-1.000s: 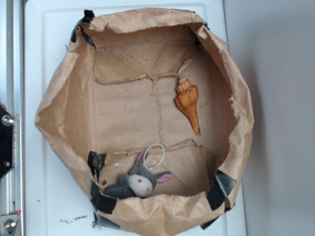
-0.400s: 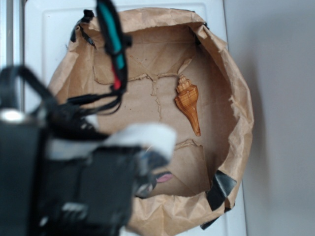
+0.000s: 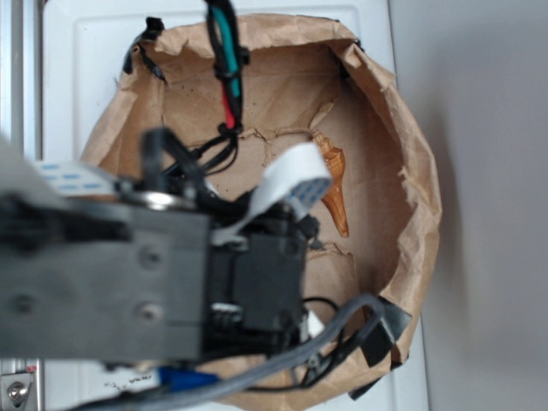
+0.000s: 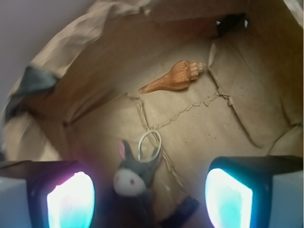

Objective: Grab the gray animal.

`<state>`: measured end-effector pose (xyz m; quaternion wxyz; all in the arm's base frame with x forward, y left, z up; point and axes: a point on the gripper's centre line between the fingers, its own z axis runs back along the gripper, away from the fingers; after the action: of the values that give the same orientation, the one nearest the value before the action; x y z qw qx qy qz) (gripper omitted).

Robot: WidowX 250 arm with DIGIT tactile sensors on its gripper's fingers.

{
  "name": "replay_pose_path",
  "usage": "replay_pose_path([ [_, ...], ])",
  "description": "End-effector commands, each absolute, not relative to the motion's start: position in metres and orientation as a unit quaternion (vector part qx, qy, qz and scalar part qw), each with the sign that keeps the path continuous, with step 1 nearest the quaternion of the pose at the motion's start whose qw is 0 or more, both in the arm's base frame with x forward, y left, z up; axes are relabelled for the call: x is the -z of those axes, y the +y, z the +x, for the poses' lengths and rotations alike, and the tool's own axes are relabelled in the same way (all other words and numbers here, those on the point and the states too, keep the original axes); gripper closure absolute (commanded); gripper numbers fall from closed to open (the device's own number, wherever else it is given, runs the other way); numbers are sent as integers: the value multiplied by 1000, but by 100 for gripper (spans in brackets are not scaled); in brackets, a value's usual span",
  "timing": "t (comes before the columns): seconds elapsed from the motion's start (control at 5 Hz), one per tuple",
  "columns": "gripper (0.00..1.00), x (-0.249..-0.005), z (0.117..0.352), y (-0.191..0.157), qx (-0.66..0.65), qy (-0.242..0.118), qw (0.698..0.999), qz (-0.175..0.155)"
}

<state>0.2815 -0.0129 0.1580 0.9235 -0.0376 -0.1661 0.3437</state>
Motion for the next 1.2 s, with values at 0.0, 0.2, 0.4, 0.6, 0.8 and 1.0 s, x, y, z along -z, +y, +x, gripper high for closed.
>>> replay_pose_path([
  [0.0,0,-141,279,-12,-398,-62,912,-75],
  [0.2,0,-141,279,-12,-398,-62,912,-75],
  [0.4,0,-141,279,-12,-398,-62,912,-75],
  [0.6,0,-141,279,-12,-398,-62,912,-75],
  [0.8,0,-137,273,6,-421,-83,898,-94],
  [1.0,0,-129,279,21,-469,-148,869,-58],
])
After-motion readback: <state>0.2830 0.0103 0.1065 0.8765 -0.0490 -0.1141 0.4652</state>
